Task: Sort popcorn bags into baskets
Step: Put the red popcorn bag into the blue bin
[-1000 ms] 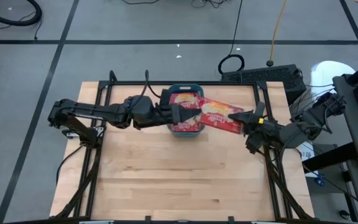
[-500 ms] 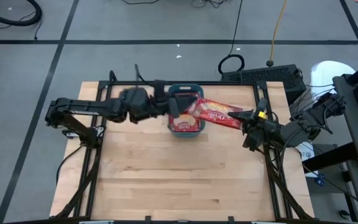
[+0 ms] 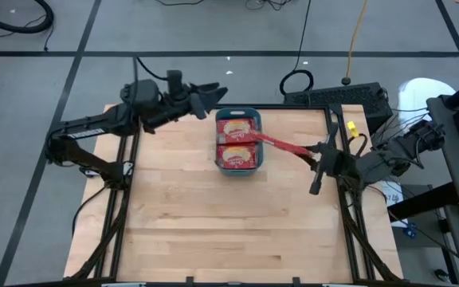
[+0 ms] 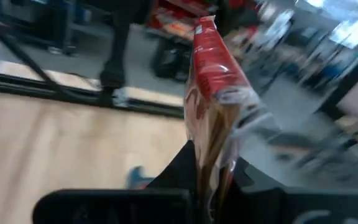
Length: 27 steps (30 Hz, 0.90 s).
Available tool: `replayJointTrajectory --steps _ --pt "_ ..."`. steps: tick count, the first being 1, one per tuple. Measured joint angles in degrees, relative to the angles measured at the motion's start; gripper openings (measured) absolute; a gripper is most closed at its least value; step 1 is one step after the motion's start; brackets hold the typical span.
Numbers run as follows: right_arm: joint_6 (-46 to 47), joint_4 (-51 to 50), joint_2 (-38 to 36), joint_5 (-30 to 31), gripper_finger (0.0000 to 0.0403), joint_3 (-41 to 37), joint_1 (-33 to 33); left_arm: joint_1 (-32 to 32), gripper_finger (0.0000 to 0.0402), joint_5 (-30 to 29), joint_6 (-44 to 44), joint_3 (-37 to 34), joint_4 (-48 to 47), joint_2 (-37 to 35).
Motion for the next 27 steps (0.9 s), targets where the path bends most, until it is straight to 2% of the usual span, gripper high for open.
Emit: replayJointTrajectory --steps 6,13,18,22,27 --pt "14.7 -4.2 0.2 -17.4 0.0010 0.0 -5.0 -2.8 0.0333 5.5 5.7 0.0 0.0 -0.6" --pt "17.1 -4.8 0.5 -35.6 0.0016 -2.0 -10.7 -9.3 0.0287 6.1 9.4 0.0 -0.1 0.8" --pt "18.2 -4.2 0.5 -50.2 0.0015 -5.1 -16.1 -13.3 0.0286 4.1 11.7 -0.1 -0.8 2.5" --pt "21.9 -2.1 0.5 -60.0 0.0015 -8.7 -20.6 -14.4 0.0295 4.9 9.8 -0.1 -2.1 4.3" --pt "26.7 3.0 0.5 -69.1 0.0014 -14.4 -24.2 -15.2 0.0290 7.3 8.1 -0.2 -7.5 7.2"
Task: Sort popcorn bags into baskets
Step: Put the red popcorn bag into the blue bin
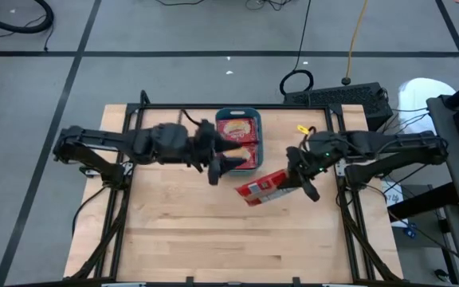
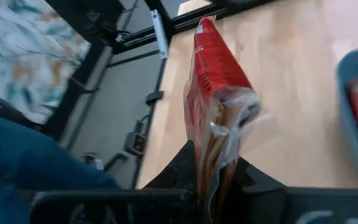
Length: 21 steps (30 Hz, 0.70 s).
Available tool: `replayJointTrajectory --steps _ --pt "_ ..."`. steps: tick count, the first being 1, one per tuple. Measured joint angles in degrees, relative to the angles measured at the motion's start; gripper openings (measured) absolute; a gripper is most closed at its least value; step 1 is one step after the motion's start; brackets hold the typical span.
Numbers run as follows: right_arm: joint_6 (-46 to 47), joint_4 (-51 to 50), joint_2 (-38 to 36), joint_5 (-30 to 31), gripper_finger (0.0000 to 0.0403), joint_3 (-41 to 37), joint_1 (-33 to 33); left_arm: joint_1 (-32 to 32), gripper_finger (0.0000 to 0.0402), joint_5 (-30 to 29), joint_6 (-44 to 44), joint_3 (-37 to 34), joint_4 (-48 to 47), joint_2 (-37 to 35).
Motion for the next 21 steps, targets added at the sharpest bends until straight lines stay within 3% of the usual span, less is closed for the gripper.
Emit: replayJointTrajectory --steps 4,9,21 --pt "3.7 4.4 0.0 -3.7 0.0014 -4.3 -1.8 0.0 0.0276 3.9 -0.6 0.0 -5.3 2.1" --pt "7.2 10.2 0.1 -3.8 0.0014 -8.1 -2.7 0.5 0.0267 7.0 -0.4 0.1 -7.8 5.4" --pt "8.3 13.1 0.2 -3.9 0.0015 -9.8 -2.8 2.0 0.0321 17.1 -1.7 0.1 -5.5 13.5"
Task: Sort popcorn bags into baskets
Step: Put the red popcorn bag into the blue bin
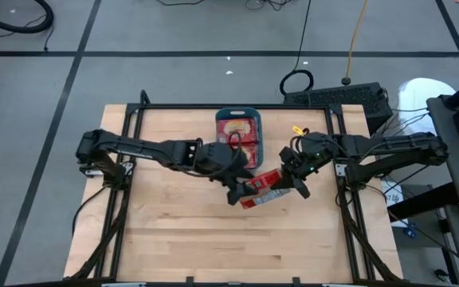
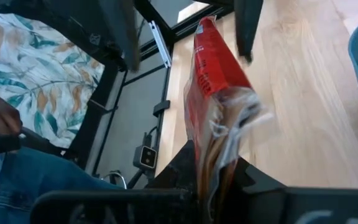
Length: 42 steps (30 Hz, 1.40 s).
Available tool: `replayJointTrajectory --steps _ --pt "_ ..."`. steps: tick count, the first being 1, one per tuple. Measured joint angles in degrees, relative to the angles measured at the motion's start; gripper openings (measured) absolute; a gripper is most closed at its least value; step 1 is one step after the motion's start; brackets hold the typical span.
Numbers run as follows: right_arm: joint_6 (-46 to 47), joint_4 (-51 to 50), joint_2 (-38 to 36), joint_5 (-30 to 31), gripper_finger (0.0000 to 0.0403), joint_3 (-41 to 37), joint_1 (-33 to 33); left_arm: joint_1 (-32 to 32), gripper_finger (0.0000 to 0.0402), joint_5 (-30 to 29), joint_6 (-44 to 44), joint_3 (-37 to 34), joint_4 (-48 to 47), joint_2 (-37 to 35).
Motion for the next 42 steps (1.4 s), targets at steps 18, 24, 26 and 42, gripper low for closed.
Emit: replayJointTrajectory --steps 18,24,26,42 --pt "-0.5 -1.2 0.0 0.2 0.0015 0.0 0.0 1.1 0.0022 1.3 5.5 0.0 1.8 2.0" --pt "2.6 -1.4 -0.7 2.2 0.0041 0.0 0.0 2.5 0.0042 1.6 8.0 0.0 1.6 1.7" --pt "3.7 -1.1 -1.3 3.6 0.0066 0.0 0.0 3.3 0.0045 1.4 9.8 0.0 0.7 0.8" --pt "5.5 -10.2 -14.7 22.8 0.0205 0.0 -0.7 10.4 0.0040 -8.4 32.4 0.1 -12.2 -5.8"
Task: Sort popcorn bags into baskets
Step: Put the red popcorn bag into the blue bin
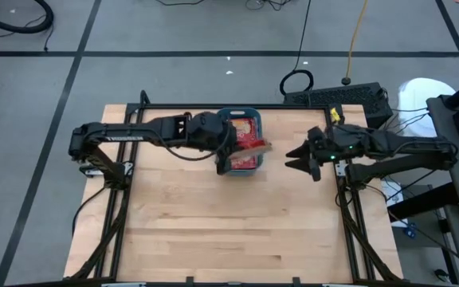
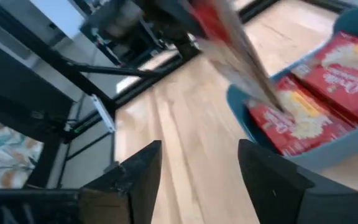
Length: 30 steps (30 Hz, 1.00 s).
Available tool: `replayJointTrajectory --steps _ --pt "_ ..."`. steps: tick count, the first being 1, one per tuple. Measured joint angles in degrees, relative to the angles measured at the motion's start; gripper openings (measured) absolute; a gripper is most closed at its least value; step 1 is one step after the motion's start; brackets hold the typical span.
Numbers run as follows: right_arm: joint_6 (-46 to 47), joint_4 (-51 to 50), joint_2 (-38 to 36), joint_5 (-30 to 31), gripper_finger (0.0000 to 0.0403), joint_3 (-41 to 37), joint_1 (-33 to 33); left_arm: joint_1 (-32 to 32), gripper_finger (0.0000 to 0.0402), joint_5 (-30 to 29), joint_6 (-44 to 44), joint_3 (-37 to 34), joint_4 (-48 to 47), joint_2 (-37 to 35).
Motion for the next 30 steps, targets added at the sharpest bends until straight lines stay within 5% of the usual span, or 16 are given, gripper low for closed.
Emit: replayJointTrajectory --steps 5,17,30 --pt "-0.6 -0.2 -1.0 0.0 0.0202 0.0 0.0 0.4 0.0029 -6.0 8.1 -0.1 -1.4 1.2" --pt "-0.6 0.5 -0.6 0.2 0.0175 0.0 0.0 2.5 0.0034 -12.0 11.8 -1.6 -5.5 7.4" --pt "-0.3 0.4 -0.6 0.2 0.0166 0.0 0.0 3.5 0.0044 -11.6 14.9 -1.5 -0.5 14.6"
